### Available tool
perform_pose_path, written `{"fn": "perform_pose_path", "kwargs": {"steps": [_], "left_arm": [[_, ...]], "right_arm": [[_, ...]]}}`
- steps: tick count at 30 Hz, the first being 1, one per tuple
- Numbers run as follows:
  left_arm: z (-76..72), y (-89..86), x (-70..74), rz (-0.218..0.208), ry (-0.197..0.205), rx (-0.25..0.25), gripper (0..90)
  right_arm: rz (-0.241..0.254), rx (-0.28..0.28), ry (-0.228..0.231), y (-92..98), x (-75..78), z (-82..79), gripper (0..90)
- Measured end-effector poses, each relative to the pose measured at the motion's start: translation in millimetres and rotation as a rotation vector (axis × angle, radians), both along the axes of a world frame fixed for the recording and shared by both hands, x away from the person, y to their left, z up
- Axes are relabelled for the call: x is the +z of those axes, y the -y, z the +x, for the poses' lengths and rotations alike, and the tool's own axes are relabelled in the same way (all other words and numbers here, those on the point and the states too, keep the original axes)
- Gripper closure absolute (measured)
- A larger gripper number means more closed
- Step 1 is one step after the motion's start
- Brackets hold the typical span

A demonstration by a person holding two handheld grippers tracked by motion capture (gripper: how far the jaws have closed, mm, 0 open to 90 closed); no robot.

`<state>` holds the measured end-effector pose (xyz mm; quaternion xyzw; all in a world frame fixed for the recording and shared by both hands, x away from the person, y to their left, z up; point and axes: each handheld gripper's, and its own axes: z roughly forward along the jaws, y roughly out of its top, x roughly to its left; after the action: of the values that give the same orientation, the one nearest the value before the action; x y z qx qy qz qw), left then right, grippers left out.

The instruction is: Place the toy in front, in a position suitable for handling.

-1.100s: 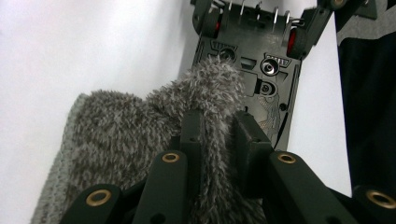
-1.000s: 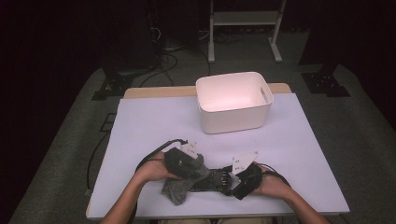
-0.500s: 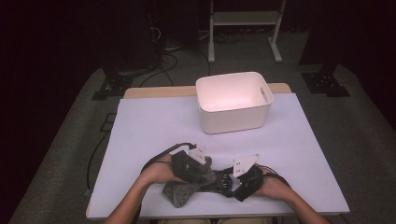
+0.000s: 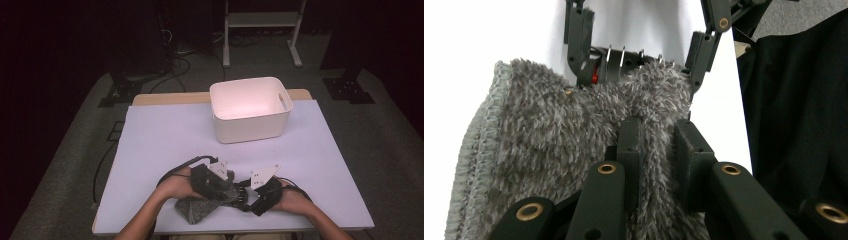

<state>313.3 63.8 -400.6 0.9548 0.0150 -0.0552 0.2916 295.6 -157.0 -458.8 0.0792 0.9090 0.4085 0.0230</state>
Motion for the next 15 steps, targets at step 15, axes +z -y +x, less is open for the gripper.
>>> {"fn": "perform_pose_path", "kwargs": {"steps": [15], "left_arm": [[-4.0, 6.5, 1.8, -0.010, -0.007, -0.017, 75.7]], "right_arm": [[-0.017, 0.005, 0.024, -1.9, 2.4, -2.4, 23.4]]}}
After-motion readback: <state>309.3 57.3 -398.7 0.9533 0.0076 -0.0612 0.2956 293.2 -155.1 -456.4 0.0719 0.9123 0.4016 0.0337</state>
